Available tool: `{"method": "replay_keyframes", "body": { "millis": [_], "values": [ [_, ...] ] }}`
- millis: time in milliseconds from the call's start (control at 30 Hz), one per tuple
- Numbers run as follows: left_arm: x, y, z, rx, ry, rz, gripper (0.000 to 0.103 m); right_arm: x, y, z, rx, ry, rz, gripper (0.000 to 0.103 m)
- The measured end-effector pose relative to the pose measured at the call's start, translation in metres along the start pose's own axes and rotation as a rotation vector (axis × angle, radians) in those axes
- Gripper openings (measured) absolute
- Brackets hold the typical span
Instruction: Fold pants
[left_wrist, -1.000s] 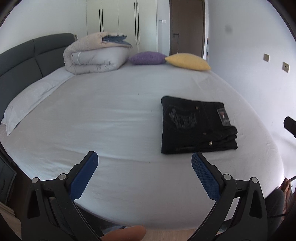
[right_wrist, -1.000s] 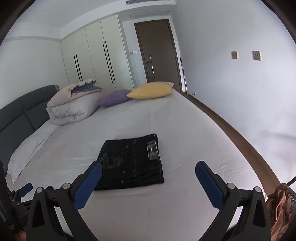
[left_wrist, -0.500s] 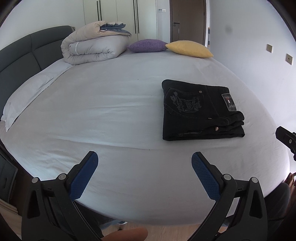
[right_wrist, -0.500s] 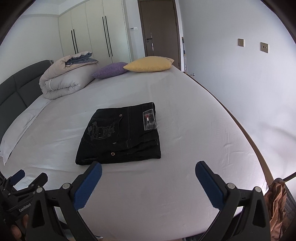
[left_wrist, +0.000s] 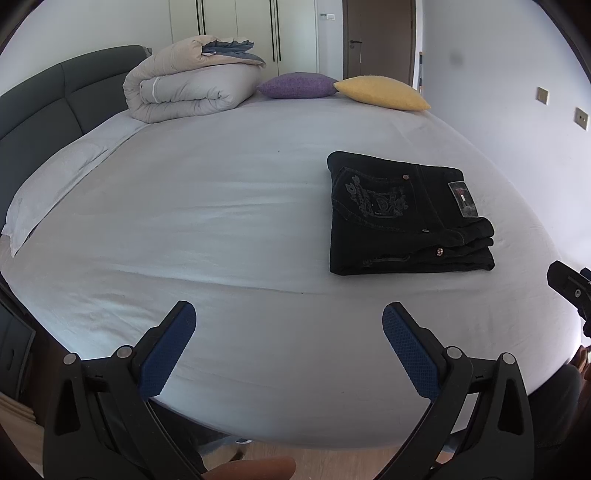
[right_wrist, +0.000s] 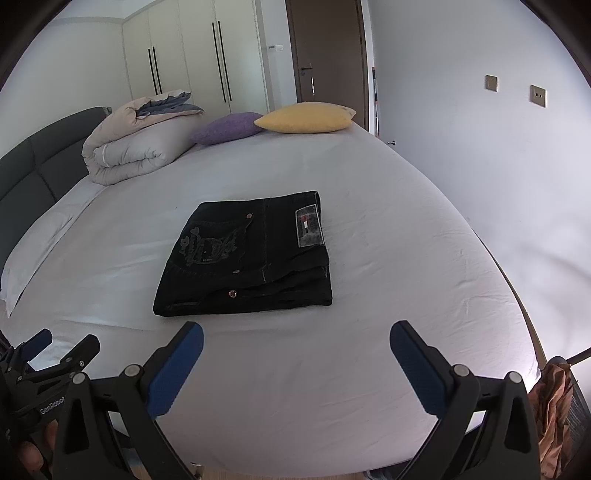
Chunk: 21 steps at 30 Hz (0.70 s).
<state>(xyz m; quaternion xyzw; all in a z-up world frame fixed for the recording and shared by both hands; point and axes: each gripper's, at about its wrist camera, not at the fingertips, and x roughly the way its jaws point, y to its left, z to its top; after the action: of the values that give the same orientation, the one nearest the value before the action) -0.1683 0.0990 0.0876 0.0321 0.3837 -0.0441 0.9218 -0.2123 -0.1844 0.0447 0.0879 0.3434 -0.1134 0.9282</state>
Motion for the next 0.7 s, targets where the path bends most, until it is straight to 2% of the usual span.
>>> {"method": "replay_keyframes", "body": {
  "millis": [700],
  "values": [
    [0.0007,-0.0004,-0.0005,-0.002,0.000,0.000,0.103,-0.0002,0.0068,-0.0030,-0.012,0.006,0.009,0.103]
  ]
}}
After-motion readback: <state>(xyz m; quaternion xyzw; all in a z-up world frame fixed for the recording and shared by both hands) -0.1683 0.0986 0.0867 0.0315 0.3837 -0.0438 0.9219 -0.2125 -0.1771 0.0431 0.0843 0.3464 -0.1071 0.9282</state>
